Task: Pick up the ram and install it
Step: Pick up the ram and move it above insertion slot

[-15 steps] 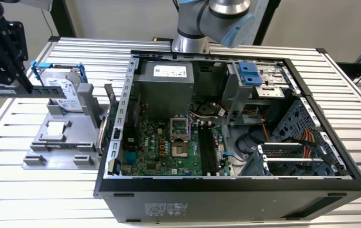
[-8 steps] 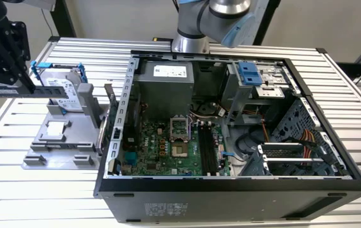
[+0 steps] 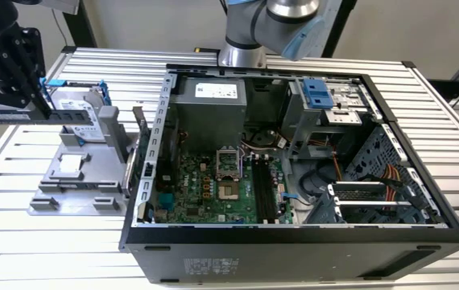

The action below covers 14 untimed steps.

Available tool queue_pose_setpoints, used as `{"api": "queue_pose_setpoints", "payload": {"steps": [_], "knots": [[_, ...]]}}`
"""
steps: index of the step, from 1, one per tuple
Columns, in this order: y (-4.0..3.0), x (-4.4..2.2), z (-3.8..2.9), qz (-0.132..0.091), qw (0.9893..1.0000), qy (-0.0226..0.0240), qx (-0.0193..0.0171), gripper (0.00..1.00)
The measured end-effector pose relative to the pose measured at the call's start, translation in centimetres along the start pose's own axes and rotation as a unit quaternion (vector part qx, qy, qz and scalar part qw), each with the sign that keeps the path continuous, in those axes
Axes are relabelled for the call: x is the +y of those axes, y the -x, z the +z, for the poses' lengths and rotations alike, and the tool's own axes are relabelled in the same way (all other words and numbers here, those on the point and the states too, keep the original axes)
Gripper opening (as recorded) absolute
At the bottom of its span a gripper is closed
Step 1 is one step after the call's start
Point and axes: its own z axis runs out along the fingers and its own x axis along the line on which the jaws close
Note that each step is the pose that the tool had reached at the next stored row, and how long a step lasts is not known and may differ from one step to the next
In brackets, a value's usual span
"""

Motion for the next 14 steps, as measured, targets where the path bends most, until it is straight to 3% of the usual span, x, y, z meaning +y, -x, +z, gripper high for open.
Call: {"api": "queue_pose_setpoints", "payload": {"steps": [14], "knots": [[0.01,-1.42,0.04,0.000,1.0000,0.0000,0.0003,0.00]]}}
